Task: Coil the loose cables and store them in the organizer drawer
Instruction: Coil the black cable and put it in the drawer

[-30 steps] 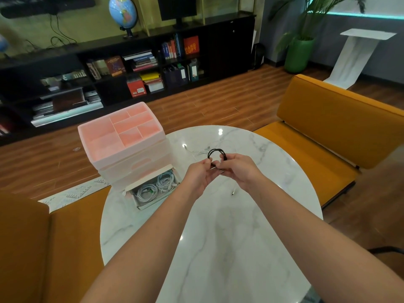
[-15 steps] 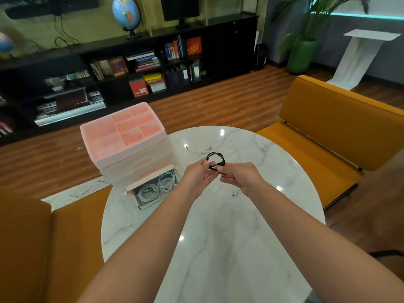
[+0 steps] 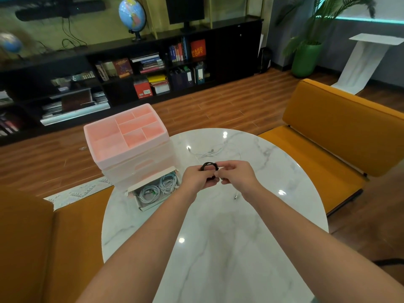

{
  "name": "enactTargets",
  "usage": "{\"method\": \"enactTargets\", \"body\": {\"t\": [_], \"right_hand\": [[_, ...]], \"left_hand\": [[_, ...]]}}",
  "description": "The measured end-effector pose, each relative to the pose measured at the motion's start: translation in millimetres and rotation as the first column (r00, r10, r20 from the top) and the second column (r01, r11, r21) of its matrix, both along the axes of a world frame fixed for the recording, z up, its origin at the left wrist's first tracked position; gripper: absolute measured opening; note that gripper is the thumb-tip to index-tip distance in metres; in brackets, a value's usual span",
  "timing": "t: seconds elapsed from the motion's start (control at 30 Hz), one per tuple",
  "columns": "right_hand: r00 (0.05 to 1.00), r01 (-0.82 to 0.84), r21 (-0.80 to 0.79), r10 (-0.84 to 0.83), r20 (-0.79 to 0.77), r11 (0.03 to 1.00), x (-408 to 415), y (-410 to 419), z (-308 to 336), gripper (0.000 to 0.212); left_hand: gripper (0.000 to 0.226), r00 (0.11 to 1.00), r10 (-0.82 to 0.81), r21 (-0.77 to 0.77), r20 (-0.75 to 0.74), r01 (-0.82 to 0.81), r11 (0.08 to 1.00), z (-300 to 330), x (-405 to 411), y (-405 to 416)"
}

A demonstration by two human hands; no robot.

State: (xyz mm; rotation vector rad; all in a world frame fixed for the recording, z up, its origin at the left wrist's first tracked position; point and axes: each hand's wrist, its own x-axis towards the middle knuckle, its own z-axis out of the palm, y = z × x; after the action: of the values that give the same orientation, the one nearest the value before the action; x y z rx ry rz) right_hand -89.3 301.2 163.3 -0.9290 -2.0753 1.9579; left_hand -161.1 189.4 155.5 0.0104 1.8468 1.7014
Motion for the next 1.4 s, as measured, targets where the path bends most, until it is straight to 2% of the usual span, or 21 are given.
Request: {"method": "enactTargets", "body": {"t": [0.07, 0.27, 0.43, 0.5, 0.63, 0.73, 0.8, 0.97, 1.1, 1.2, 1.3, 1.4], "right_hand": [[0.999, -0.035, 0.033, 0.036, -0.022, 0.999, -1.8, -3.2, 2.9, 0.034], [0.999, 0.047, 0.203, -0.045, -0.015, 0.978, -5.2, 1.1, 7.9, 0.034], [0.999, 0.035, 0.234, -0.024, -0.048, 0.972, -3.9, -4.4, 5.5, 0.037], [0.999, 0.032, 0.198, -0.025, -0.038, 0.980, -4.1, -5.6, 3.5, 0.032], [1.000, 0.020, 0.062, -0.018, -0.022, 0.998, -4.7, -3.5, -3.1, 0.030], [0.999, 0.004, -0.061, -0.007, -0.042, 0.998, -3.4, 0.4, -3.7, 0.031], [0.998, -0.009, -0.122, 0.001, -0.065, 0.992, -2.1, 3.1, -2.3, 0.031], [0.999, 0.013, -0.073, -0.015, -0.036, 0.997, -4.9, 4.3, -6.5, 0.026], [0.997, -0.082, -0.050, 0.082, 0.005, 0.995, -5.2, 2.5, -8.4, 0.020], [0.986, -0.158, -0.064, 0.161, 0.041, 0.985, -7.0, 1.6, -7.4, 0.026], [0.986, -0.164, -0.037, 0.165, 0.013, 0.986, -11.6, -6.7, -10.9, 0.030], [0.990, -0.136, -0.038, 0.134, -0.040, 0.990, -19.8, -23.9, -23.4, 0.028]], "left_hand": [[0.017, 0.999, -0.018, 0.018, 0.033, 0.017, 1.000, 1.1, 0.9, -0.7], [0.024, 0.972, -0.124, 0.108, 0.201, 0.104, 0.989, 11.8, -5.5, -7.8], [0.029, 0.994, -0.050, 0.031, 0.095, 0.047, 0.998, 10.3, -7.3, -6.1], [0.026, 0.998, -0.046, 0.042, 0.046, 0.044, 0.998, 9.5, -4.7, -5.6], [0.024, 0.996, 0.019, -0.047, -0.088, -0.023, 0.999, 10.9, 0.6, -1.5], [0.020, 0.995, 0.092, -0.009, -0.036, -0.093, 0.996, 11.9, 1.3, -2.3], [0.025, 0.998, 0.062, 0.037, 0.021, -0.062, 0.997, 11.8, 1.4, -5.7], [0.023, 0.992, -0.113, 0.122, 0.055, 0.105, 0.987, 3.8, 0.8, -16.2], [0.028, 0.976, -0.203, -0.024, -0.078, 0.202, 0.979, -4.3, -2.9, -29.2], [0.025, 0.967, -0.235, -0.086, -0.094, 0.227, 0.970, -8.5, -4.5, -41.7], [0.020, 0.976, -0.202, -0.108, -0.077, 0.193, 0.975, -14.0, -5.2, -52.2], [0.020, 0.995, -0.060, -0.090, -0.075, 0.053, 0.995, -22.8, -5.9, -61.5]]}}
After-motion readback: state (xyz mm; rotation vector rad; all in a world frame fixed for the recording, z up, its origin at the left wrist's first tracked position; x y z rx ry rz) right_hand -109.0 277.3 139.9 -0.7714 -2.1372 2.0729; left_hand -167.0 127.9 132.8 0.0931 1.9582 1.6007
